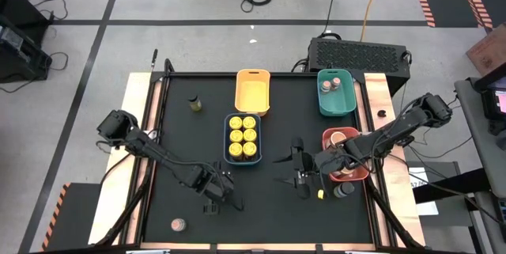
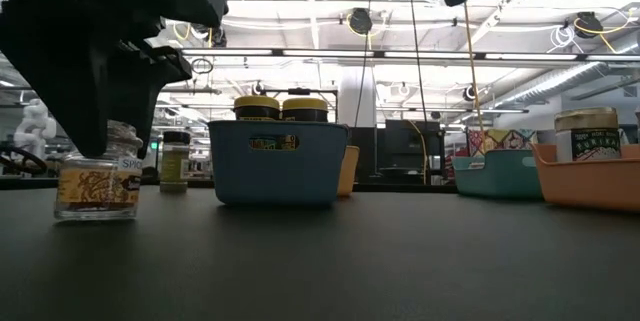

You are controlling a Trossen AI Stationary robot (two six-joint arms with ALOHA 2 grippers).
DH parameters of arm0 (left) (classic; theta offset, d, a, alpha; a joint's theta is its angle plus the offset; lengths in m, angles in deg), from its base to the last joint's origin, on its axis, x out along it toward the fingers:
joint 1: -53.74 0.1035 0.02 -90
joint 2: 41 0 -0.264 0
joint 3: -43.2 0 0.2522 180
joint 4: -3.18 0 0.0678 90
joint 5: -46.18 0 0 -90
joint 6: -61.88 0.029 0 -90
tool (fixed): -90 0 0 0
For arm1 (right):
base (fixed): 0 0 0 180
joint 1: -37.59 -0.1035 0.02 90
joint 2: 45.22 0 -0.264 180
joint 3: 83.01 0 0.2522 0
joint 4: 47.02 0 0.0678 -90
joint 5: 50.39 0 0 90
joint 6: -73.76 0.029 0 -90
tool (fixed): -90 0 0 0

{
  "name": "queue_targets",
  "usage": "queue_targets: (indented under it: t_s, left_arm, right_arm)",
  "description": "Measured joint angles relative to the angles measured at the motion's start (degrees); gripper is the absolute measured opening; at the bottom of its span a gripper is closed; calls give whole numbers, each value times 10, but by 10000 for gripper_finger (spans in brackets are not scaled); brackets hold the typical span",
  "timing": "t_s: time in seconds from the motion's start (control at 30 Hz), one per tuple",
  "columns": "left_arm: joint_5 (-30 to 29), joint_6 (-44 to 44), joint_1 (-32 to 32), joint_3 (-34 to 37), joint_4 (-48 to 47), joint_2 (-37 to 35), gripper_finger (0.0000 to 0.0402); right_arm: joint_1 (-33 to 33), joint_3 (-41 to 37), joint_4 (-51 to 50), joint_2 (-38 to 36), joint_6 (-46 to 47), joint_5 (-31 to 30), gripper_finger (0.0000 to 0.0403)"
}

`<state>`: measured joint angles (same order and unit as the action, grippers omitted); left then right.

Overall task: Sort spices by type
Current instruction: Put the brown seasoning bottle into the green bin

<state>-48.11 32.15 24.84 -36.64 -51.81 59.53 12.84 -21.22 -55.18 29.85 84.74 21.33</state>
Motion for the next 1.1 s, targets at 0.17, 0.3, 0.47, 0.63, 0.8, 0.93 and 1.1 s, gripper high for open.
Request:
queue_targets:
  t_s: [0.17,0.3,0.47,0.63,0.8,0.93,1.1]
  left_arm:
    - [2,0,0,0,26,0,207]
    - [2,-5,0,0,28,0,209]
    - [-3,-30,1,0,36,0,235]
    - [-5,-30,1,0,35,0,267]
    - [-5,1,2,-7,17,0,281]
    - [-5,21,6,-38,-15,0,281]
    - [-7,65,9,-87,-84,-1,281]
  right_arm:
    - [0,0,0,0,0,0,263]
    - [0,0,-1,0,0,1,263]
    - [0,0,-2,0,-1,1,263]
    - [0,0,-2,0,-1,1,263]
    - [0,0,-2,0,-1,1,263]
    - [0,0,-2,0,-1,1,263]
    - [0,0,-2,0,-1,1,263]
